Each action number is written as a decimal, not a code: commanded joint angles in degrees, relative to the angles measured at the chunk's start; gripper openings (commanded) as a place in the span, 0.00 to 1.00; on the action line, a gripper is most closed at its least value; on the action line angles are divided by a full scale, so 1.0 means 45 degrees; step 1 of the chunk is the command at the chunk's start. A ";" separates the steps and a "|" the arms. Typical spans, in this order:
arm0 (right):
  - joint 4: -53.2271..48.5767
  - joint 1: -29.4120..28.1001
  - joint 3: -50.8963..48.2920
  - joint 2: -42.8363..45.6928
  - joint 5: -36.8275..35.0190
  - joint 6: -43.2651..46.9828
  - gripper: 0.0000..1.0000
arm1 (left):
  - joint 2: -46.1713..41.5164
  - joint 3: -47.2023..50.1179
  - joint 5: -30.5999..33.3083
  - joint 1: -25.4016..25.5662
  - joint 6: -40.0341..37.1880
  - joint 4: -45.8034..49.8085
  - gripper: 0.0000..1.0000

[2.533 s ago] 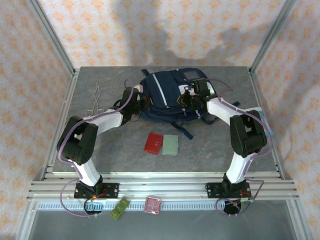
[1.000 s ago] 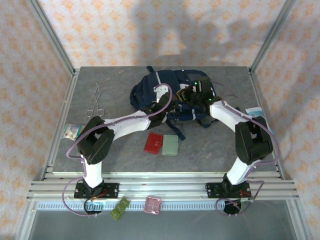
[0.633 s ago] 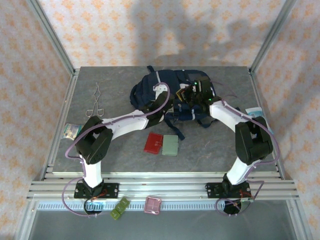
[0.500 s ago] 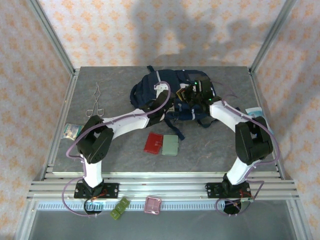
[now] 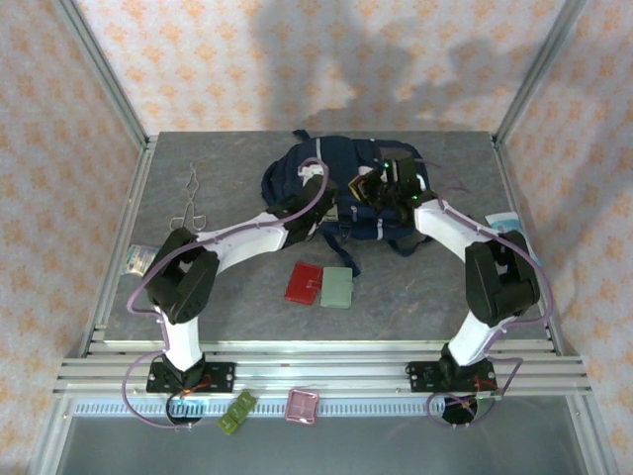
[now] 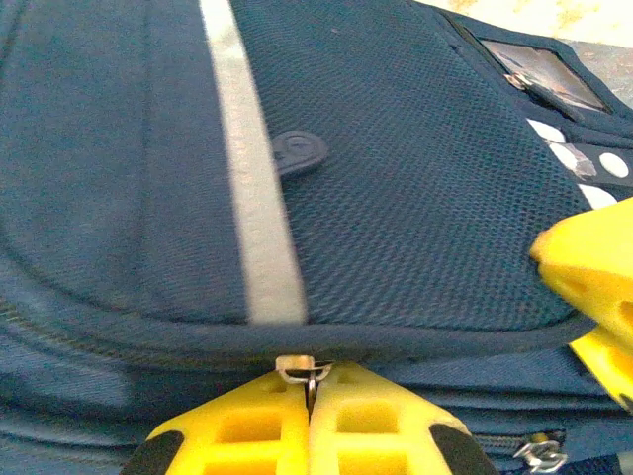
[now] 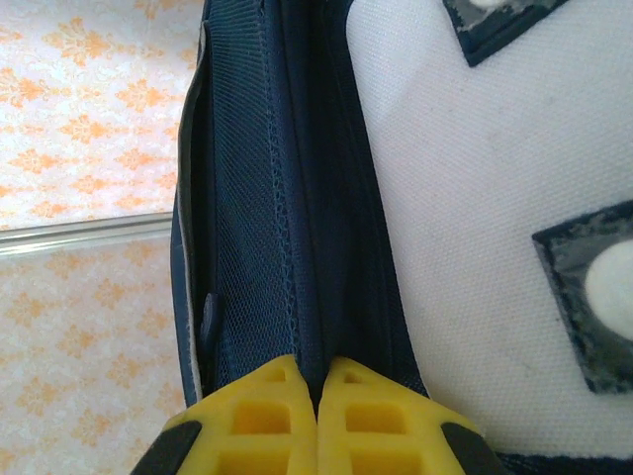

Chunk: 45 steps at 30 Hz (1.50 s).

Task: Pack books, pencil case, and school supplies into a backpack

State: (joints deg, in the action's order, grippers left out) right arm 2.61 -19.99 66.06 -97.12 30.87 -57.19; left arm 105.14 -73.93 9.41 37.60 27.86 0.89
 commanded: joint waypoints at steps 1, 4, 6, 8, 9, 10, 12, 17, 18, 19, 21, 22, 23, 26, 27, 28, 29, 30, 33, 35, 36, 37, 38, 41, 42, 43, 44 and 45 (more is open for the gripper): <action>0.1061 -0.0036 -0.0175 0.0926 0.0874 0.0523 0.00 | -0.0987 0.0934 0.0150 -0.1043 -0.0602 0.1109 0.00; 0.0964 -0.0002 -0.0575 0.0996 0.0932 0.0798 0.00 | -0.1528 0.1631 0.0192 -0.1602 -0.0920 0.1219 0.00; 0.0923 0.0005 -0.0850 0.1042 0.0952 0.0991 0.00 | -0.1716 0.1843 0.0033 -0.1908 -0.0994 0.1382 0.00; 0.0890 0.0003 -0.1099 0.1084 0.0990 0.1204 0.00 | -0.1853 0.1950 0.0071 -0.2048 -0.1154 0.1540 0.00; 0.0851 -0.0002 -0.1161 0.1079 0.1028 0.1303 0.00 | -0.1913 0.2008 0.0079 -0.2079 -0.1260 0.1542 0.00; 0.0736 0.0008 -0.1167 0.1037 0.1076 0.1457 0.00 | -0.1954 0.2053 -0.0007 -0.2087 -0.1365 0.1551 0.00; 0.0610 -0.0002 -0.1032 0.0897 0.1269 0.1745 0.00 | -0.2015 0.2097 -0.0271 -0.2068 -0.1482 0.1606 0.00; -0.0680 0.0076 0.0066 0.0345 0.0378 0.2971 0.00 | -0.2766 0.2855 -0.0940 -0.1928 -0.1759 0.1718 0.00; -0.0805 0.0133 0.0300 0.0176 0.0332 0.3127 0.00 | -0.2942 0.3004 -0.1121 -0.1878 -0.1790 0.1770 0.00; -0.1015 0.0194 0.0640 -0.0049 0.0229 0.3274 0.00 | -0.3171 0.3200 -0.1341 -0.1773 -0.1829 0.1771 0.00; -0.1256 0.0274 0.1241 -0.0493 0.0059 0.3502 0.00 | -0.3475 0.3487 -0.1698 -0.1552 -0.1913 0.1802 0.00; -0.1415 0.0318 0.1603 -0.0752 -0.0033 0.3574 0.00 | -0.3606 0.3593 -0.1876 -0.1396 -0.1928 0.1815 0.00; -0.1525 0.0366 0.1935 -0.0976 -0.0030 0.3633 0.00 | -0.3694 0.3649 -0.1993 -0.1232 -0.1933 0.1834 0.00; -0.2025 0.0435 0.3036 -0.1573 -0.0519 0.3853 0.00 | -0.3758 0.3639 -0.2425 -0.0600 -0.1862 0.1630 0.00; -0.2150 0.0467 0.3382 -0.1762 -0.0742 0.3926 0.00 | -0.3709 0.3585 -0.2615 -0.0376 -0.1764 0.1437 0.00; -0.2308 0.0494 0.3707 -0.1949 -0.0997 0.3967 0.00 | -0.3599 0.3504 -0.2857 -0.0162 -0.1692 0.1214 0.00; -0.2445 0.0572 0.3969 -0.2126 -0.1179 0.4014 0.00 | -0.3450 0.3393 -0.3013 0.0000 -0.1628 0.1009 0.00; -0.2613 0.0646 0.4284 -0.2307 -0.1316 0.4036 0.00 | -0.3253 0.3213 -0.3171 0.0167 -0.1544 0.0814 0.00; -0.2775 0.0882 0.4717 -0.2632 -0.1295 0.3959 0.00 | -0.2484 0.2525 -0.3402 0.0613 -0.1370 0.0368 0.00; -0.2882 0.0895 0.4726 -0.2622 -0.0975 0.3959 0.03 | -0.2015 0.2086 -0.3400 0.0725 -0.1309 0.0183 0.00; -0.2906 0.0903 0.4594 -0.2552 -0.0710 0.3913 0.13 | -0.1819 0.1890 -0.3377 0.0745 -0.1236 0.0085 0.00; -0.2905 0.0899 0.4366 -0.2415 -0.0395 0.3854 0.21 | -0.1619 0.1690 -0.3397 0.0745 -0.1211 0.0024 0.00; -0.2957 0.0896 0.4128 -0.2268 -0.0126 0.3808 0.27 | -0.1484 0.1514 -0.3417 0.0745 -0.1220 0.0018 0.00; -0.2713 0.0876 0.2814 -0.1314 0.0700 0.3601 0.36 | -0.1152 0.1133 -0.3421 0.0745 -0.1252 0.0110 0.00; -0.2558 0.0858 0.2273 -0.0911 0.0885 0.3516 0.37 | -0.1101 0.1049 -0.3403 0.0755 -0.1305 0.0201 0.00; -0.2463 0.0820 0.1788 -0.0539 0.1064 0.3429 0.38 | -0.1051 0.1011 -0.3358 0.0746 -0.1337 0.0266 0.00; -0.2355 0.0768 0.1417 -0.0258 0.1214 0.3360 0.38 | -0.1041 0.1033 -0.3326 0.0745 -0.1364 0.0291 0.00; -0.2361 0.0721 0.1054 -0.0013 0.1309 0.3290 0.38 | -0.1041 0.1038 -0.3323 0.0745 -0.1387 0.0321 0.00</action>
State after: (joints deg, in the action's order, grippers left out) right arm -10.22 -15.99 73.87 -101.91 33.98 -41.32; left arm 100.03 -67.18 -4.51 40.51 21.54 2.13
